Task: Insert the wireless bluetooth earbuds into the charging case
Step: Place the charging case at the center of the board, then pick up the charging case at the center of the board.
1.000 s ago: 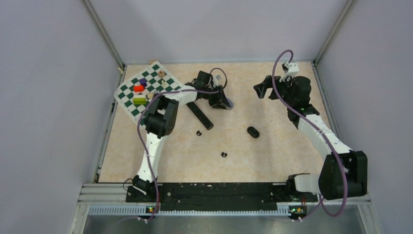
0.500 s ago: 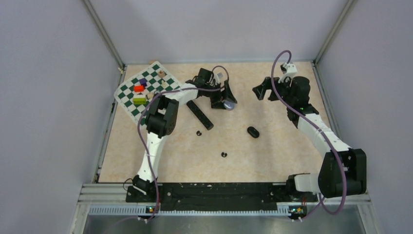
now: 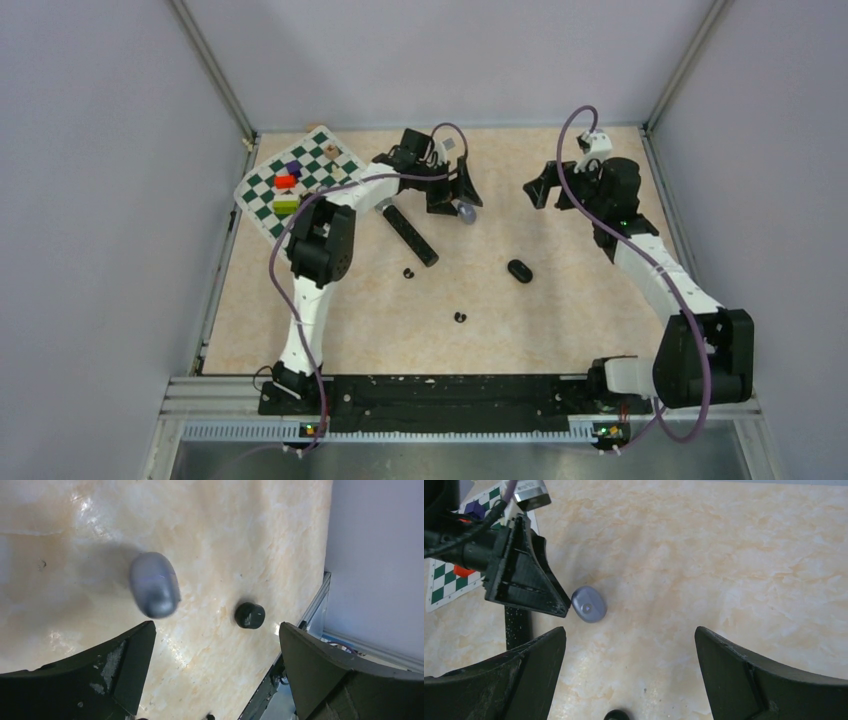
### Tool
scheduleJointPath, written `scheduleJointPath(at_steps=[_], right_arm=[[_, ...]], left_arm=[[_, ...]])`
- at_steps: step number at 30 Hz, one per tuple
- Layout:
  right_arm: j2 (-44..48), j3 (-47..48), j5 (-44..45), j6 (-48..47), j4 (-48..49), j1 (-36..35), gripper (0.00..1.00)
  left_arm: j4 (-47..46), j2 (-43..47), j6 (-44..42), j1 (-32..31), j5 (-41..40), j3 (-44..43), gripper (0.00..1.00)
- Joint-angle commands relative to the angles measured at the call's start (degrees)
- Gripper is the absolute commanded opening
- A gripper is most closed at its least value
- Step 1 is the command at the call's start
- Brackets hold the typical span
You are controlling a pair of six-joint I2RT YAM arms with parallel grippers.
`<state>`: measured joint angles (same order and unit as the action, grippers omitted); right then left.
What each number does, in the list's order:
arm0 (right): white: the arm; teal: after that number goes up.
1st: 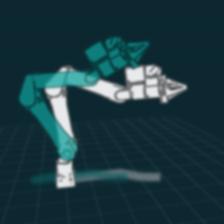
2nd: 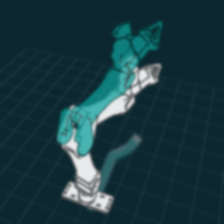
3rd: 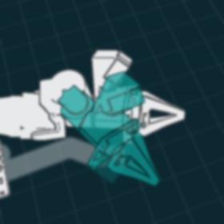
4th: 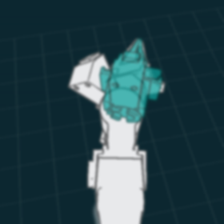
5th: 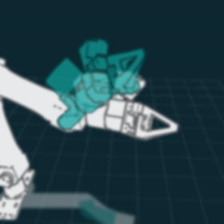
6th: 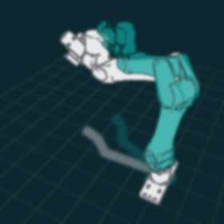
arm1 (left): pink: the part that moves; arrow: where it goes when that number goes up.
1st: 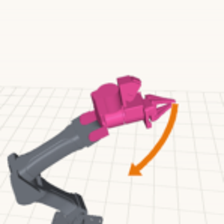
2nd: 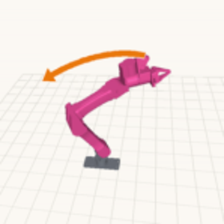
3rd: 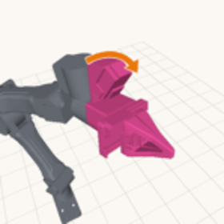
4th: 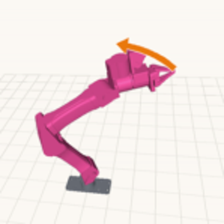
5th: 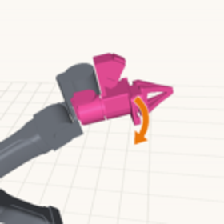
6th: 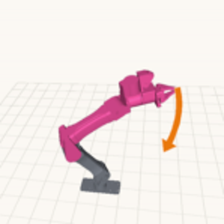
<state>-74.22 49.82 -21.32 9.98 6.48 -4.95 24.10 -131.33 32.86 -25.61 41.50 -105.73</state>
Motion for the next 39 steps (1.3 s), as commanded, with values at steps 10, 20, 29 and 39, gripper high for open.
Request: scheduleJointPath(at_steps=[10,20,29,39], right_arm=[[3.7,3.0,-0.7,-7.1,0.7,1.6,0.99],[-3.5,15.0,-3.2,-25.4,-27.7,0.0,0.98],[-13.5,9.9,9.0,-29.4,-27.6,-4.0,0.92],[-22.3,12.0,0.4,-32.1,-33.7,-7.2,0.79]], left_arm=[[5.6,11.5,-12.8,4.2,0.4,-7.3,0.99],[17.3,39.2,-48.9,10.5,-18.0,6.0,0.99],[16.8,59.2,-58.7,13.0,-11.1,38.4,0.99],[26.6,45.5,-58.5,13.0,-10.7,30.6,0.99]])
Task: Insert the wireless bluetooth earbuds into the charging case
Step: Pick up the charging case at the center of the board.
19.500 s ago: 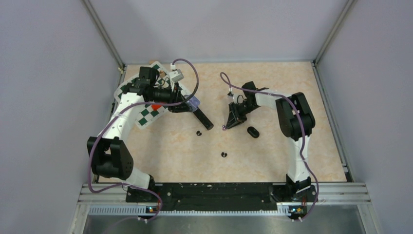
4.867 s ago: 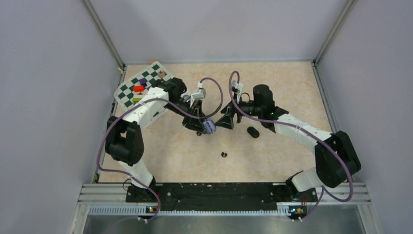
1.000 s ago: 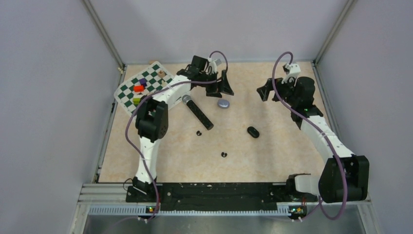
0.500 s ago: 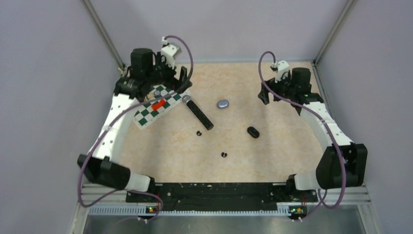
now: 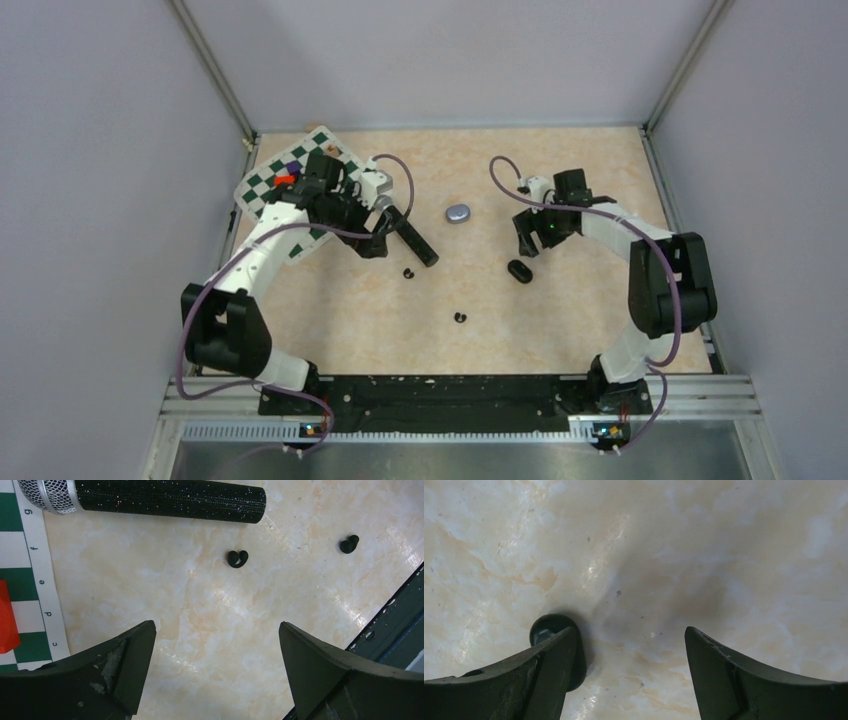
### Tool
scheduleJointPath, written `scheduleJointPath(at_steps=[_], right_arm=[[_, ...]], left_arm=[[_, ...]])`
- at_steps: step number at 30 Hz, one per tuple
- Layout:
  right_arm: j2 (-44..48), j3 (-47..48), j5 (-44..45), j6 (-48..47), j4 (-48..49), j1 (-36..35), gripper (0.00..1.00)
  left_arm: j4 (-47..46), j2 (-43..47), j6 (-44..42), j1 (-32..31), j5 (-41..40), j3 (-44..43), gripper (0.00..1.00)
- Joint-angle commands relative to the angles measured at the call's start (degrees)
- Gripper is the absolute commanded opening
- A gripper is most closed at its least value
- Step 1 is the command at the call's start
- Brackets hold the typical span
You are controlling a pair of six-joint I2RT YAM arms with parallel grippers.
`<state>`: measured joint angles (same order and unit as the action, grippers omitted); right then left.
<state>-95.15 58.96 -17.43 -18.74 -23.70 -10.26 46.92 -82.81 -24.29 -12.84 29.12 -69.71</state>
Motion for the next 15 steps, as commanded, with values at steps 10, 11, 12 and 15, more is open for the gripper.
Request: scheduleJointPath(at_steps=[10,11,12,15], right_arm=[[-3.9,5.0,-11.0,-9.0,-12.8,-3.9,0.79],[-4.1,5.5,-12.6,-9.6,-14.5,-3.9,0.78],[-4.3,6.1,-14.3,-10.6,-16.1,-3.9,0.77],[-3.6,6.5,-16.5,-12.7,-18.4,-3.9,0.76]], left_arm=[[1.3,-1.7,-0.2,0.2,3.0,-3.9,0.99],[1.1,-1.6,-0.1,0.2,3.0,-3.7,0.99],[1.0,-1.4,0.0,0.2,3.0,-3.6,0.99],[1.0,-1.1,0.0,0.3,3.3,-3.4,0.99]])
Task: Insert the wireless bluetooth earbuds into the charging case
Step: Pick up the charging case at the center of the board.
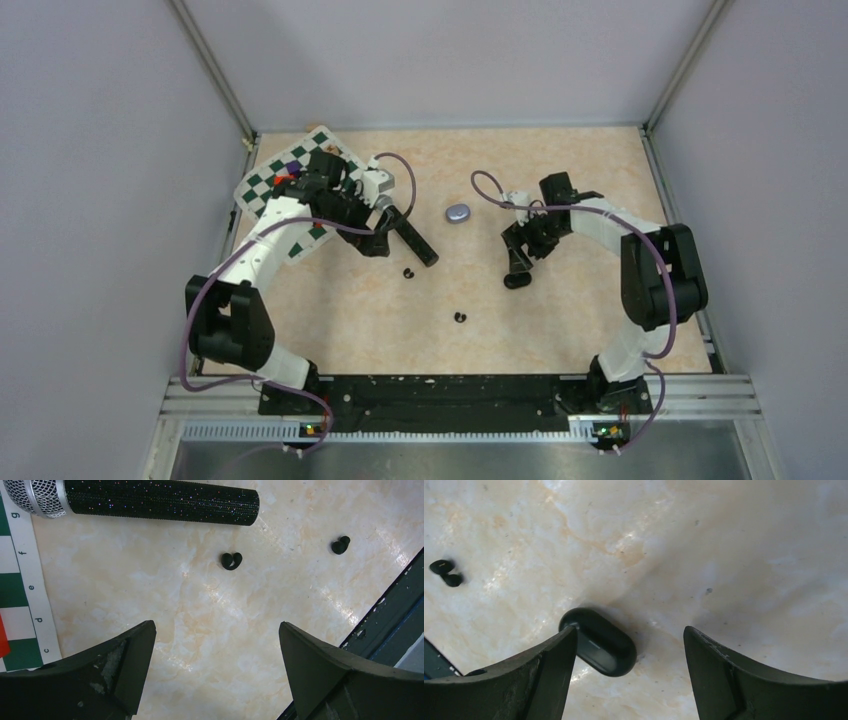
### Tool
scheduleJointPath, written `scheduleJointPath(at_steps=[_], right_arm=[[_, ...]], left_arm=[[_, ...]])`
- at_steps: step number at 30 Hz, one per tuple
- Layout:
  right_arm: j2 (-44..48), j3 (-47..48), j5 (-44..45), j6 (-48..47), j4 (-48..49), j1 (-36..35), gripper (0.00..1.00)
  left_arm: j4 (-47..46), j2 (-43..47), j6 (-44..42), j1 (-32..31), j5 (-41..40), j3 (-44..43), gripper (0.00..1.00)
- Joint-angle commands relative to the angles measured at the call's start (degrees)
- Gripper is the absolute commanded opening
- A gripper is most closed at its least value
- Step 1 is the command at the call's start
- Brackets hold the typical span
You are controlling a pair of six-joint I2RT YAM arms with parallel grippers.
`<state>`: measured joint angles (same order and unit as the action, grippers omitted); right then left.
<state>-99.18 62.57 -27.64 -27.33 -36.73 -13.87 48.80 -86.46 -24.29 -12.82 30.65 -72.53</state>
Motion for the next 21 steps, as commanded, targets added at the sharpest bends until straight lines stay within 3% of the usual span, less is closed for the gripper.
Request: scheduleJointPath(at_steps=[1,6,11,17,21], right_arm=[[1.0,2.6,-6.6,-4.7,-5.5,-0.3,0.76],[4.4,2.0,-3.6,-6.8,-6.6,-0.4,0.77],[9.8,-4.0,5.3,-11.8,-1.7,-3.2,0.88],[5.9,-5.0,16.1,-12.9,-1.2,-7.0,0.92],[5.3,-5.8,18.7,-13.7,-1.2,-8.2,0.96]], left_arm=[[-1.0,2.7,0.1,0.2,1.9,-0.5,0.99],[-1.0,2.9,0.2,0.3,2.2,-0.4,0.99],[-1.1,2.7,0.2,0.2,2.8,-0.3,0.99],[-1.1,2.4,0.2,0.2,2.8,-0.3,0.99],[-1.3,2.1,0.4,0.2,3.0,-0.2,0.99]])
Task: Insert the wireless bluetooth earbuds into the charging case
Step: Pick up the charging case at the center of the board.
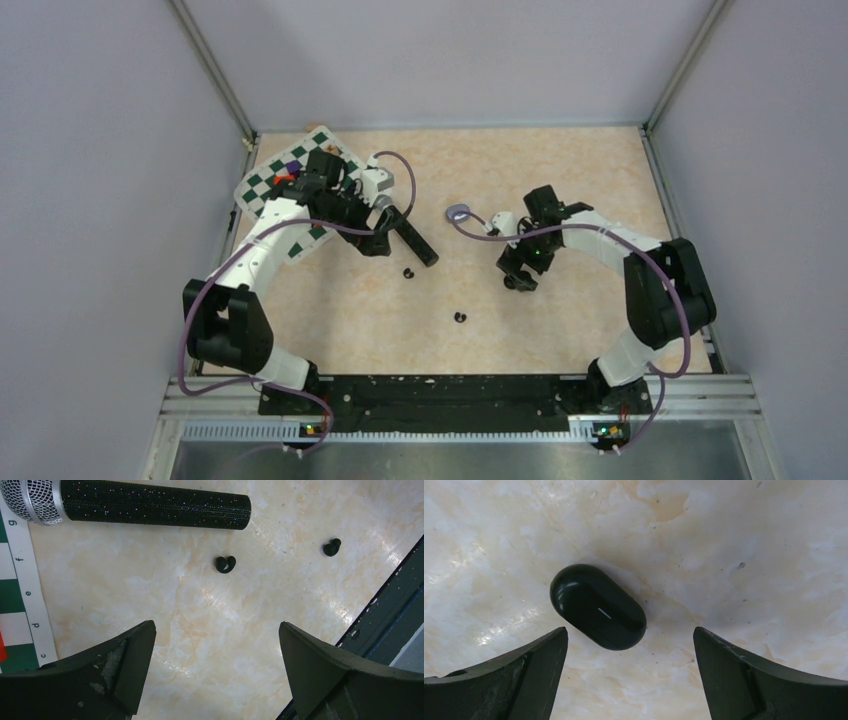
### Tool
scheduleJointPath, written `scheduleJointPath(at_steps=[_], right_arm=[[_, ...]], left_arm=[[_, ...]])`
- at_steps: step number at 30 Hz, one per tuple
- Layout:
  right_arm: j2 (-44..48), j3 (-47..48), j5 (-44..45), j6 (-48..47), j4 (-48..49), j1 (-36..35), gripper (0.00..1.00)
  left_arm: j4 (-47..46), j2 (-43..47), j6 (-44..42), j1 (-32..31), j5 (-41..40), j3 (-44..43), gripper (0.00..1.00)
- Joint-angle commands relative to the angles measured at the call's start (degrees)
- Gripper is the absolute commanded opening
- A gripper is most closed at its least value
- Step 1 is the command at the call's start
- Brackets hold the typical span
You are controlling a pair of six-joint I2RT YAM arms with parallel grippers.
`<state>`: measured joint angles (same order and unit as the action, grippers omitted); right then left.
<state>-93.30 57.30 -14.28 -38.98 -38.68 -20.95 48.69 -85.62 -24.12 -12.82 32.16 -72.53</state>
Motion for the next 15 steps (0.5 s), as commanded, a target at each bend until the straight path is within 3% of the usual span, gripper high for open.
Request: scheduleJointPath(at_steps=[1,9,15], right_arm=[[-0.5,-0.5,5.8,-1.8,1.1,-1.1,0.96],[-0.4,-1.5,15.6,2.7,11.3,-1.1,0.99],[0.4,-2.3,17.2,7.4,20.5,-1.1,0.99]], left_arm=[[-1.2,1.1,0.3,0.2,1.6,-0.2,0.99],[-1.2,0.9,0.3,0.2,2.5,-0.4,0.99],[-1.5,0.4,0.4,0.2,2.9,-0.2,0.99]])
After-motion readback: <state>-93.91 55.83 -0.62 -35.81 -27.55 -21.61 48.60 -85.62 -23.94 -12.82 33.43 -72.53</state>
